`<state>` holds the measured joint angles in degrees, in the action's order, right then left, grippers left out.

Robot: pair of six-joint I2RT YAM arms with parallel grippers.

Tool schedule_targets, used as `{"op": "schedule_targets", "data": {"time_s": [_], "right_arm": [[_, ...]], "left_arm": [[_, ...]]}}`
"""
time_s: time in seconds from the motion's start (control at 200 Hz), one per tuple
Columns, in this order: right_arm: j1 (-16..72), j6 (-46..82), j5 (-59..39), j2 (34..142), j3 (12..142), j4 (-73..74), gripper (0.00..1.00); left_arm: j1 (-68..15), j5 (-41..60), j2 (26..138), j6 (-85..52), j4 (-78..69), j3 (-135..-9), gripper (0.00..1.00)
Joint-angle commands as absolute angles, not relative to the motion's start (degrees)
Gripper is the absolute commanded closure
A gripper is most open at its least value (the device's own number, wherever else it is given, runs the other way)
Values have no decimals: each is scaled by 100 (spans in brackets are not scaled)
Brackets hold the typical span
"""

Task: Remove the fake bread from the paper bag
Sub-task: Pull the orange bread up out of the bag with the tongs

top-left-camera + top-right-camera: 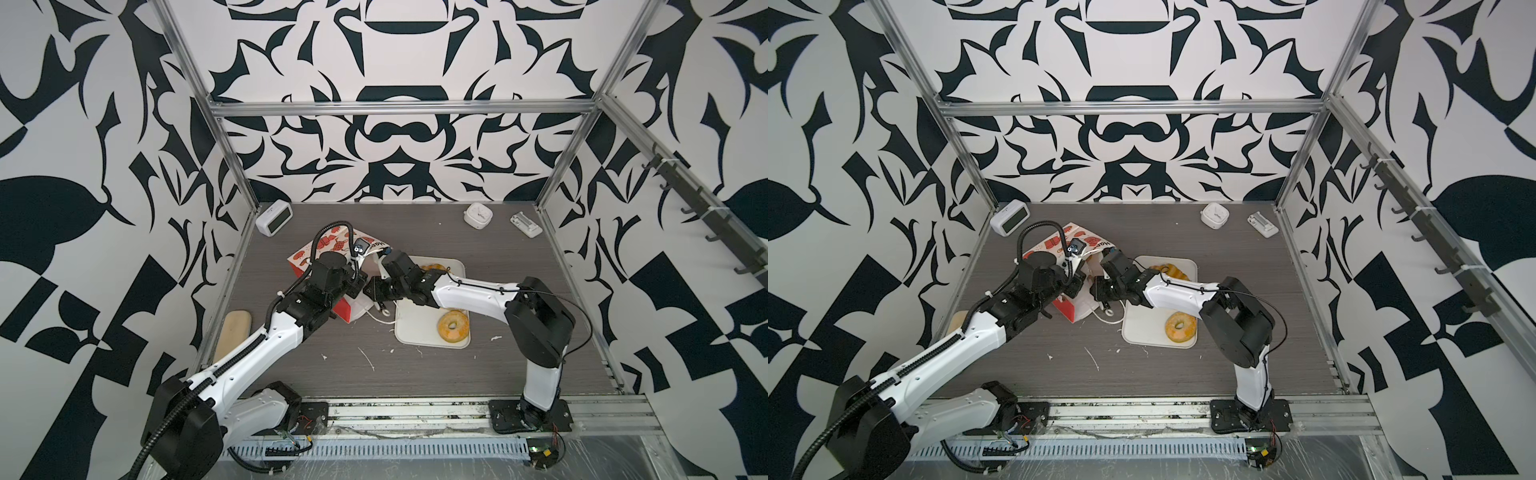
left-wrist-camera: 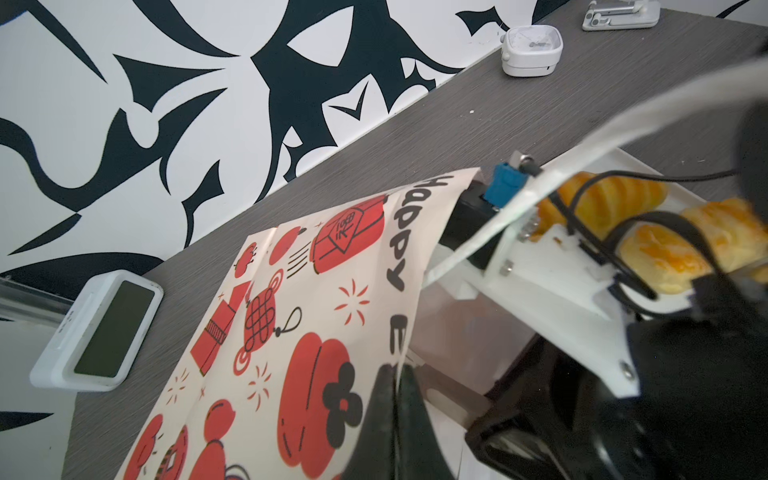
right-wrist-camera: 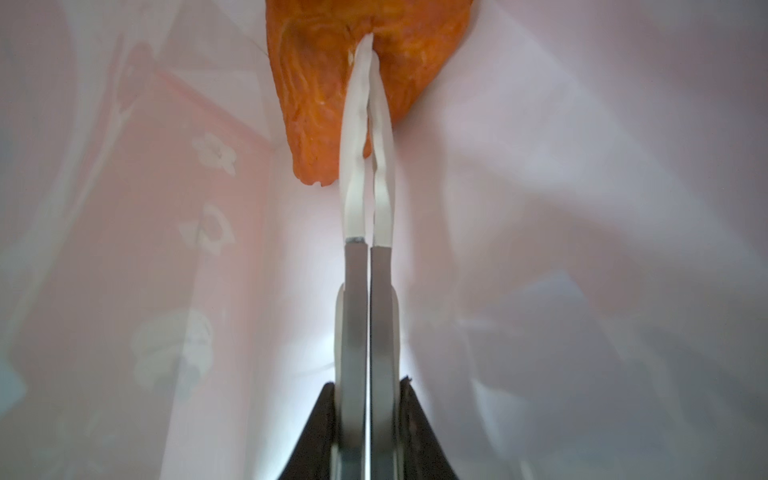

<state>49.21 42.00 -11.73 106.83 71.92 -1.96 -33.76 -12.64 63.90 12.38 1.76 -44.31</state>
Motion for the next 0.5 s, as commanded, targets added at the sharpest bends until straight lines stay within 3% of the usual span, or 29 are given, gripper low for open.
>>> {"op": "schedule_targets", "data": {"time_s": [0.0, 0.395, 0.495], "right_arm": [[4922, 4074, -1116, 10101, 7050, 42, 96], [4922, 3741, -1028, 9267, 6649, -538, 98], [4917, 3577, -1039, 9249, 6724, -797, 95]], "left_arm": [[-3366, -1372, 6446, 1178, 23, -4493, 94], [-3366, -1592, 6526, 1160, -182, -4434, 94], [-3366, -1579, 6501, 1160, -215, -4390, 94]]}}
